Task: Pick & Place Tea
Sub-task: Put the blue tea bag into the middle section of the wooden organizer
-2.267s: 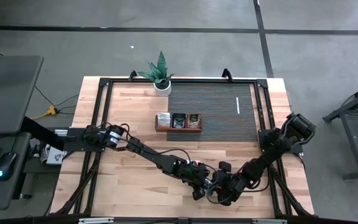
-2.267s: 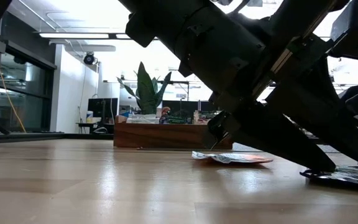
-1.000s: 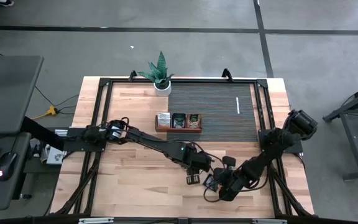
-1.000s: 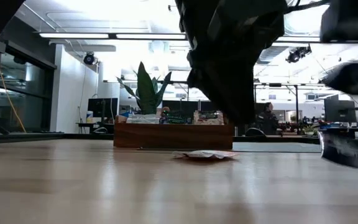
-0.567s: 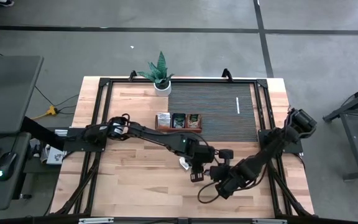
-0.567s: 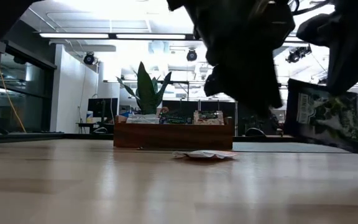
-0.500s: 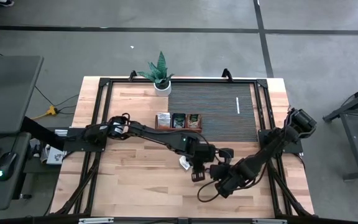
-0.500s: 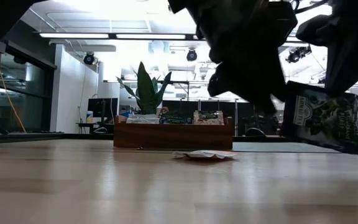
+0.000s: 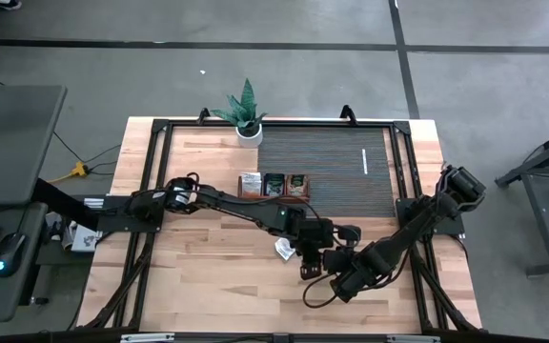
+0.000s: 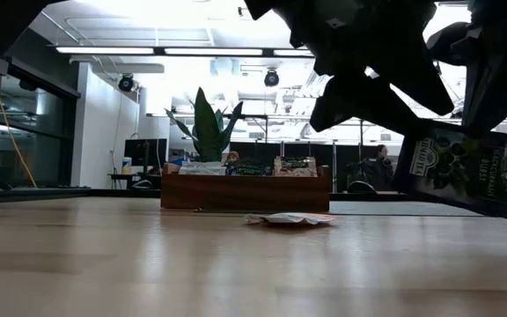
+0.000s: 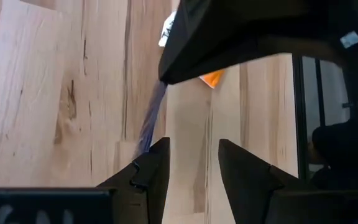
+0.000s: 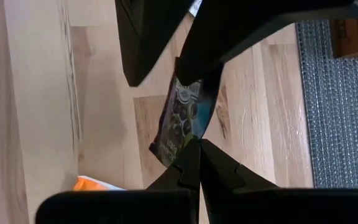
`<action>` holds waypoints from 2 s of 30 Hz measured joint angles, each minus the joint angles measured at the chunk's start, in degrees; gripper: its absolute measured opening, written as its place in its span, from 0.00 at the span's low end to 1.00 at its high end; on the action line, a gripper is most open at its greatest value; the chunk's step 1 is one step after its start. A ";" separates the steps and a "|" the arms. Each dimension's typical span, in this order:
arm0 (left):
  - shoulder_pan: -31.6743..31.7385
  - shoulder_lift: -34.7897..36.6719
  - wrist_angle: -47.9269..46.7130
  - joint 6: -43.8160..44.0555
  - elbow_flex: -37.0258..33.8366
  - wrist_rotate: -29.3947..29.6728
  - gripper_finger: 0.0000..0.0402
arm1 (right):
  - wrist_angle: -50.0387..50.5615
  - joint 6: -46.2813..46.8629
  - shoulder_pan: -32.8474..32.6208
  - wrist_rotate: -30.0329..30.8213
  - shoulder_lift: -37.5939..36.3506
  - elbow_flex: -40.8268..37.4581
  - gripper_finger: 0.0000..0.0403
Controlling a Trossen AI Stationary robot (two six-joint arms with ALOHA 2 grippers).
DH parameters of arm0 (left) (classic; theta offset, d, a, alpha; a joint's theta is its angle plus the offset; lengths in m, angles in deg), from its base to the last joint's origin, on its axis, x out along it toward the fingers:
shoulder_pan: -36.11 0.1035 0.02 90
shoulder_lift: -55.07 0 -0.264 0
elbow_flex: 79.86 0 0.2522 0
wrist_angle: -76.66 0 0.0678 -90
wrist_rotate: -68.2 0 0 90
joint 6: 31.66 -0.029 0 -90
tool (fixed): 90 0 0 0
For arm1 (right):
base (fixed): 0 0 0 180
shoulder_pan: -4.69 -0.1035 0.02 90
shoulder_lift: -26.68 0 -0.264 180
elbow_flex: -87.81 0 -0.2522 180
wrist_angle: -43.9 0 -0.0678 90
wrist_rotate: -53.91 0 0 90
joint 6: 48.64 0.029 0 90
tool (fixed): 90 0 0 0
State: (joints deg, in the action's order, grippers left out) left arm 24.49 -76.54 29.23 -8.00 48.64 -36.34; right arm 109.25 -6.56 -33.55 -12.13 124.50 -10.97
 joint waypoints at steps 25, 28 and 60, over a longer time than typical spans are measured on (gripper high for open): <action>-0.02 0.09 -6.39 -0.35 0.02 6.76 0.34 | 0.10 -0.08 0.02 0.00 -0.07 0.09 0.00; -0.02 0.09 -4.51 -0.38 0.04 5.67 0.34 | 0.05 -0.10 0.02 0.11 -0.07 0.09 0.00; -0.02 0.09 -0.72 -1.04 0.11 6.51 0.23 | -0.19 2.91 -0.01 0.11 -0.09 0.10 0.00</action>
State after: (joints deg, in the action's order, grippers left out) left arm 24.47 -76.46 28.51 -9.04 48.75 -29.83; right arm 109.06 -3.65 -33.55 -12.02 124.41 -10.87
